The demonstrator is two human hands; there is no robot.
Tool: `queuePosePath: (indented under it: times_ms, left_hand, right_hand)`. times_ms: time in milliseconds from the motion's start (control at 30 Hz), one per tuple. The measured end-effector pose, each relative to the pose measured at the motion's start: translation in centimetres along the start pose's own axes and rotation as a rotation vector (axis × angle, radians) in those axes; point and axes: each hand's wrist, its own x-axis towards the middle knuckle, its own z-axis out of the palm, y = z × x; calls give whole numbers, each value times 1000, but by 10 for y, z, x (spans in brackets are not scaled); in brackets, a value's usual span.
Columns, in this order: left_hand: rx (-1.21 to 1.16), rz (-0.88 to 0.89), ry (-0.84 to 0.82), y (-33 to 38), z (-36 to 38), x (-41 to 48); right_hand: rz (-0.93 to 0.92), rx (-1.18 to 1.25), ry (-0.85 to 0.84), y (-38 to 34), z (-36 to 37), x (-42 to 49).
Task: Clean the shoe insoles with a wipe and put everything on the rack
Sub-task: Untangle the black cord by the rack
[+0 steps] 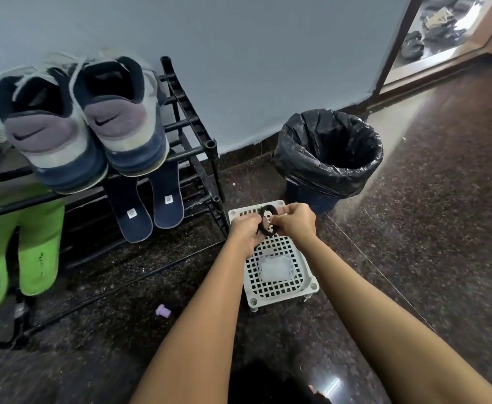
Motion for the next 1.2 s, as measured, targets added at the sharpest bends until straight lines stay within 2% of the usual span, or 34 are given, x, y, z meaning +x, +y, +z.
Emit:
queuePosePath:
  times_ms: [300, 467, 567, 833, 1200]
  left_hand:
    - [204, 6, 17, -33, 3, 62]
    - [290, 46, -43, -41, 6, 78]
    - [370, 106, 1, -46, 5, 95]
    - [820, 262, 150, -53, 12, 118]
    - [920, 356, 306, -66, 13, 123]
  right_hand:
    - [-15, -157, 26, 40, 17, 54]
    - [-52, -227, 36, 54, 29, 76]
    - [-70, -274, 48, 60, 38, 89]
    - [-68, -439, 36, 69, 48, 105]
    - [-90, -589, 57, 81, 49, 99]
